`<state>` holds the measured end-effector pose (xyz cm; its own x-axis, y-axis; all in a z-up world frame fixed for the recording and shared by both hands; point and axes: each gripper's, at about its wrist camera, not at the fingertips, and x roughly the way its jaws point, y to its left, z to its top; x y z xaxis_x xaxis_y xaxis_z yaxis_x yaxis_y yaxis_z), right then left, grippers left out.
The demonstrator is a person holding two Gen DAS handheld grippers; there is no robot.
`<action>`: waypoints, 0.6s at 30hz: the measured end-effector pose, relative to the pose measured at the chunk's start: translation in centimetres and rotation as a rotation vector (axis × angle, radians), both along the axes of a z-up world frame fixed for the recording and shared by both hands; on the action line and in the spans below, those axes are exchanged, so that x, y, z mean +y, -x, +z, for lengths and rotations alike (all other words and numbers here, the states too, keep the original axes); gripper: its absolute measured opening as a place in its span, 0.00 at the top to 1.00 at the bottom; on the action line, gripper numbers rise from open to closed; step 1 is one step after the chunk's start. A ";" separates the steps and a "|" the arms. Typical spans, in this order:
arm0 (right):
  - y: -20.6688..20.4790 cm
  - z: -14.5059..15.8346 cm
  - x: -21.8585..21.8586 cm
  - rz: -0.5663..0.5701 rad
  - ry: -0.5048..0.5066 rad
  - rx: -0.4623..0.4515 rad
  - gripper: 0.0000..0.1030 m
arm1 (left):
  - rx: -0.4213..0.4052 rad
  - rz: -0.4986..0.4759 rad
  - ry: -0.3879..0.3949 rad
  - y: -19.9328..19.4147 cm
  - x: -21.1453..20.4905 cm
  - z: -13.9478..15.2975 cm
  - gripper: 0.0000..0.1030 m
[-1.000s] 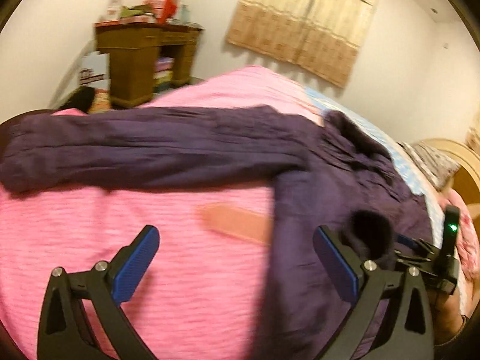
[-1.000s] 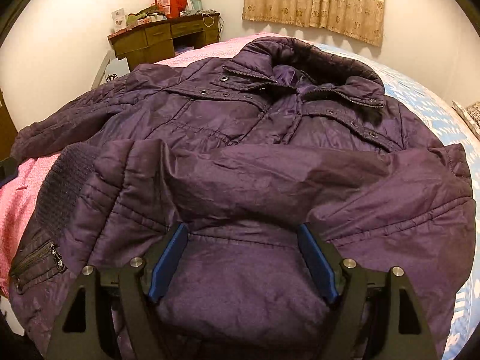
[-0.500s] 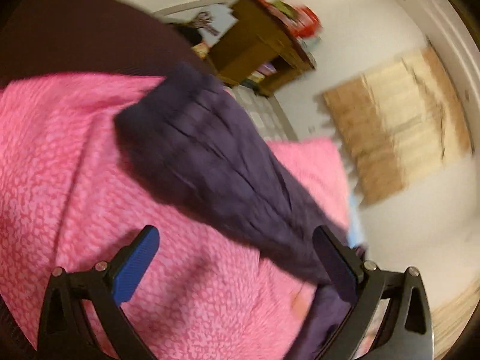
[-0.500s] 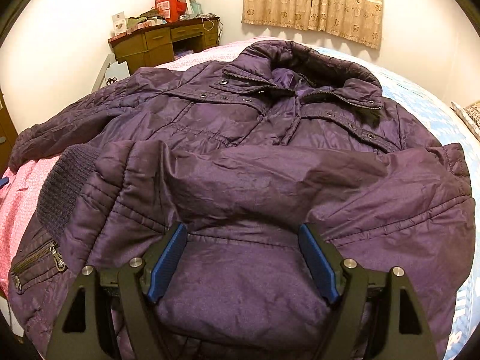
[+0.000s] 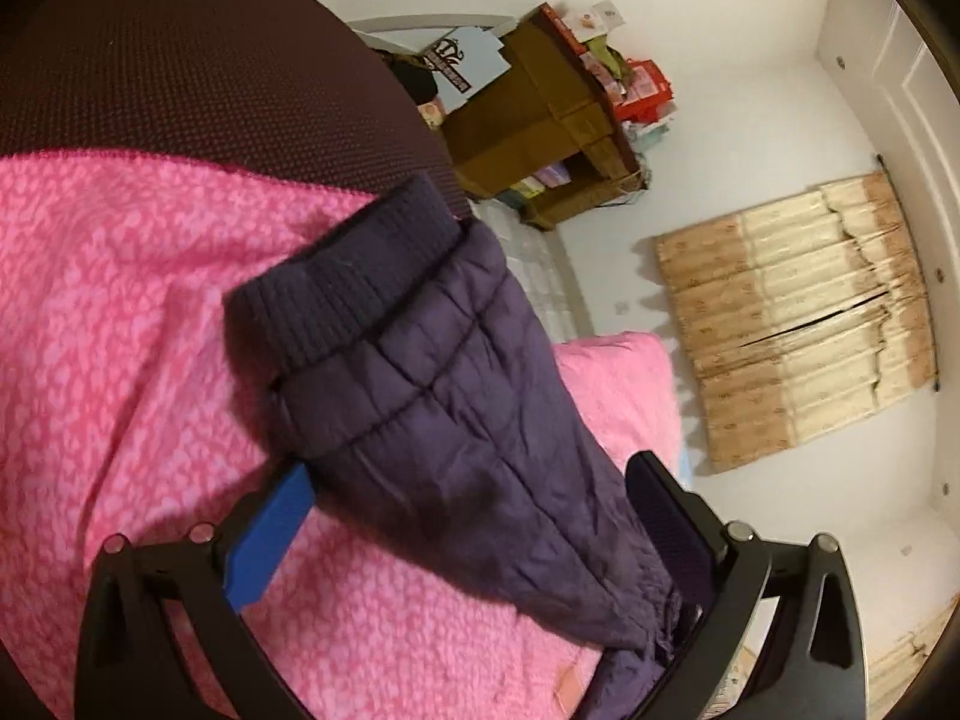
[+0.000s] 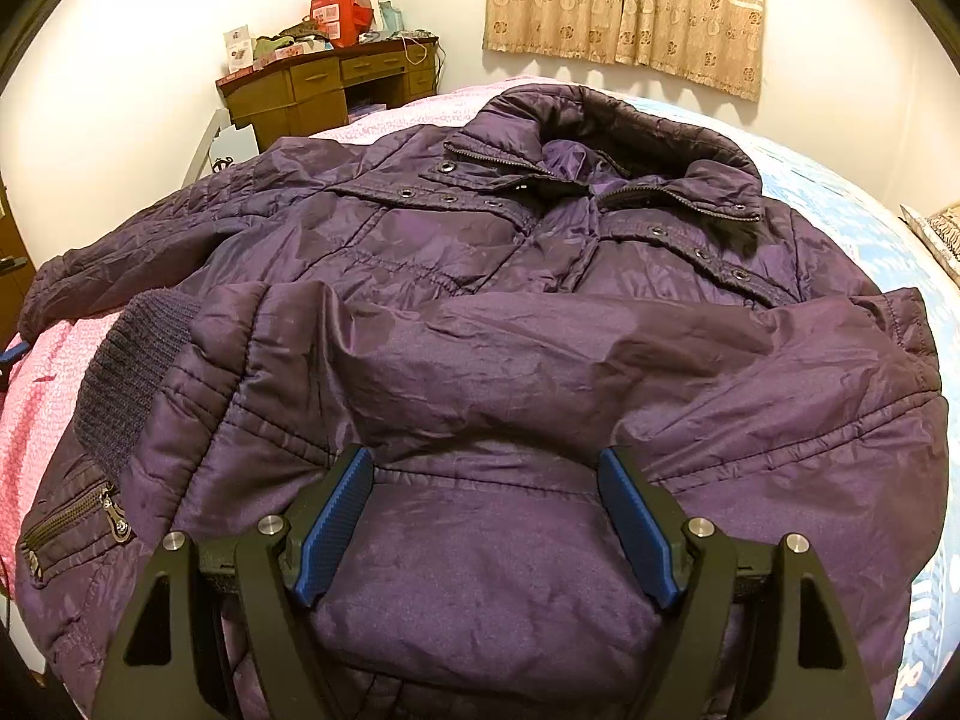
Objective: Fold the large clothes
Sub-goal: 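Grasp the other sleeve cuff with the left tool and lift it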
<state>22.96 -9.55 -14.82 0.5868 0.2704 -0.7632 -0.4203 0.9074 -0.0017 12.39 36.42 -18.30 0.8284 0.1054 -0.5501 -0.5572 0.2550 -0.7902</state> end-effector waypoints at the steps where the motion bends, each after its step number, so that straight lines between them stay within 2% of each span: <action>1: 0.0 0.0 0.0 0.000 -0.001 0.000 0.24 | -0.001 0.007 0.003 0.0 0.0 0.0 0.00; 5: -0.1 0.1 -0.1 0.000 -0.009 -0.001 0.24 | 0.012 0.026 -0.031 -0.3 0.1 0.2 0.00; 7: 0.0 0.1 -0.1 0.000 -0.009 -0.002 0.24 | 0.029 0.039 -0.061 -0.2 0.1 0.2 0.07; 8: -0.1 0.1 -0.1 0.000 -0.009 -0.002 0.24 | 0.045 0.043 -0.078 -0.5 0.3 0.2 0.24; 9: 0.0 0.1 -0.1 -0.001 -0.010 -0.002 0.24 | 0.065 0.038 -0.081 -0.9 0.6 -0.1 0.54; 10: 0.0 0.1 -0.1 -0.001 -0.011 -0.002 0.24 | 0.066 0.026 -0.064 -1.0 1.0 -0.7 0.68; 11: 0.0 0.1 -0.1 -0.001 -0.010 -0.002 0.24 | 0.026 -0.005 -0.033 -1.1 1.4 -1.4 0.88; 18: -0.2 0.2 0.0 -0.002 -0.013 -0.005 0.24 | -0.036 -0.045 -0.100 -0.4 1.8 0.2 0.95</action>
<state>23.13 -9.59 -14.66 0.5910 0.2788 -0.7569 -0.4185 0.9082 0.0077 12.80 38.17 -18.08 0.8528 0.1200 -0.5082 -0.5147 0.3576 -0.7792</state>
